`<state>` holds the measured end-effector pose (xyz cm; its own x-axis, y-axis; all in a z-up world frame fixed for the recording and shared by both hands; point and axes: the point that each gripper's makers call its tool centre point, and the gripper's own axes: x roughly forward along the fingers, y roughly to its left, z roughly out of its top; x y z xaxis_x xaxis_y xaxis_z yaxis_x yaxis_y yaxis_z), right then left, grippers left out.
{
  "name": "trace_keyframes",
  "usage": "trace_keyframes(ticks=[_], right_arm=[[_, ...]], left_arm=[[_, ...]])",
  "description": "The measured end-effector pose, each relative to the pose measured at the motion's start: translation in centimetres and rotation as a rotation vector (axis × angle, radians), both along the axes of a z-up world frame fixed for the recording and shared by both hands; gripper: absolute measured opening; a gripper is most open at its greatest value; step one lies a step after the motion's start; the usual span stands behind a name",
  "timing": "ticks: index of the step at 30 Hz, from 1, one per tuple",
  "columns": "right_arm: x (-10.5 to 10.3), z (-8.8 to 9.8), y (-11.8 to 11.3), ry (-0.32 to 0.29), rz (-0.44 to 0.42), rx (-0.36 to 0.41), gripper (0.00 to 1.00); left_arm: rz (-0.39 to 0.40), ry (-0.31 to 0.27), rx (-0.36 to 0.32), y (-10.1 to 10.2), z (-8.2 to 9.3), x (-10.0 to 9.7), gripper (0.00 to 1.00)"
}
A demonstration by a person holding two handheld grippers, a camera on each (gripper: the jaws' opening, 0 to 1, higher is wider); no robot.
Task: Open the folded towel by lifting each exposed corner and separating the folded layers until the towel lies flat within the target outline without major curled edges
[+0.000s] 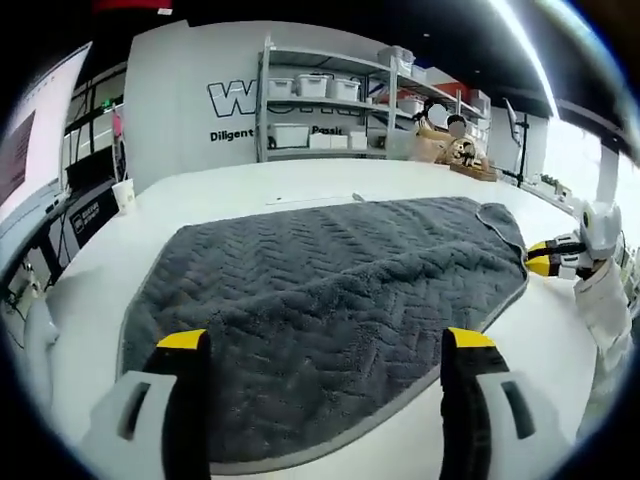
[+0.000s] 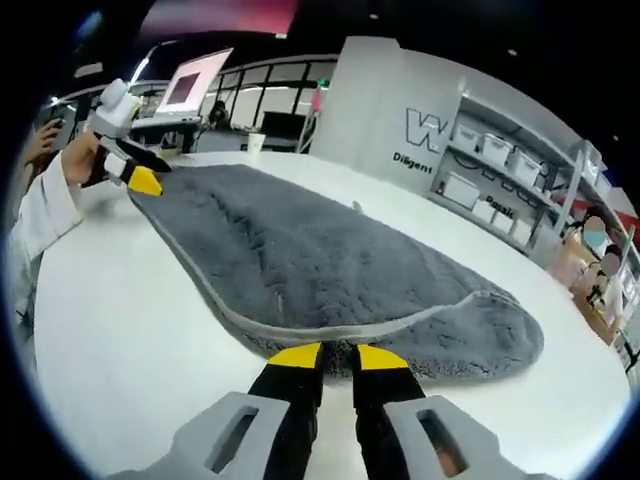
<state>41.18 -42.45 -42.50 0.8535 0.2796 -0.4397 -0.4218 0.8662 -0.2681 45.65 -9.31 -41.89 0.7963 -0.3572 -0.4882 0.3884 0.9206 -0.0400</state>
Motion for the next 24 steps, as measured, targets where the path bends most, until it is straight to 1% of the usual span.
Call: trace_keyframes(ticks=[3, 4, 6, 7, 9, 10, 11, 12, 14, 16, 17, 18, 20, 21, 23, 24], right_arm=[[0.2, 1.0, -0.7, -0.034, -0.047, 0.025, 0.27], [0.2, 1.1, -0.9, -0.031, -0.057, 0.031, 0.37], [0.3, 1.0, -0.8, -0.022, -0.051, 0.016, 0.53], [0.4, 0.9, -1.0, -0.023, -0.064, 0.007, 0.59], [0.3, 0.8, -0.9, -0.021, -0.072, -0.013, 0.6], [0.2, 0.7, -0.9, -0.011, -0.075, -0.013, 0.62], [0.2, 0.7, -0.9, -0.002, -0.086, -0.002, 0.65], [0.2, 0.8, -0.9, -0.009, -0.106, 0.026, 0.72], [0.4, 1.0, -0.8, -0.016, -0.124, 0.052, 0.84], [0.5, 1.0, -0.7, -0.007, -0.147, 0.094, 0.99], [0.4, 0.9, -0.5, 0.006, -0.158, 0.117, 0.98], [0.4, 0.8, -0.2, 0.015, -0.139, 0.117, 0.99], [0.2, 0.5, 1.0, 0.049, -0.111, 0.177, 0.99], [0.3, 0.7, 1.6, 0.046, -0.094, 0.193, 0.99], [0.3, 1.0, 2.9, 0.039, -0.049, 0.194, 0.99], [0.2, 1.1, 3.7, 0.035, -0.005, 0.176, 0.99]], left_arm=[[0.004, 0.002, 0.005, -0.1, -0.2, -0.2, 0.94], [0.01, 0.0, 0.004, -0.1, -0.3, -0.2, 0.94], [0.017, -0.001, 0.004, -0.2, -0.4, -0.3, 0.95], [0.021, -0.003, 0.006, -0.3, -0.4, -0.3, 0.95], [0.026, -0.005, 0.011, -0.4, -0.5, -0.4, 0.96], [0.028, -0.004, 0.013, -0.4, -0.6, -0.5, 0.97], [0.028, -0.004, 0.013, -0.6, -0.6, -0.7, 0.97], [0.028, -0.005, 0.011, -0.6, -0.6, -0.8, 0.97], [0.026, -0.012, 0.002, -0.8, -0.4, -1.3, 0.97], [0.028, -0.021, -0.001, -0.8, -0.1, -1.7, 0.97], [0.028, -0.02, -0.002, -0.7, 0.0, -2.0, 0.97], [0.027, -0.02, -0.001, -0.7, 0.1, -2.2, 0.98], [0.033, -0.024, -0.002, -0.3, 0.4, -2.9, 0.99], [0.039, -0.021, -0.004, -0.1, 0.4, -3.2, 0.99], [0.035, -0.02, -0.013, 0.1, 0.6, -3.9, 0.99], [0.031, -0.021, -0.021, 0.1, 0.7, -4.3, 0.99]])
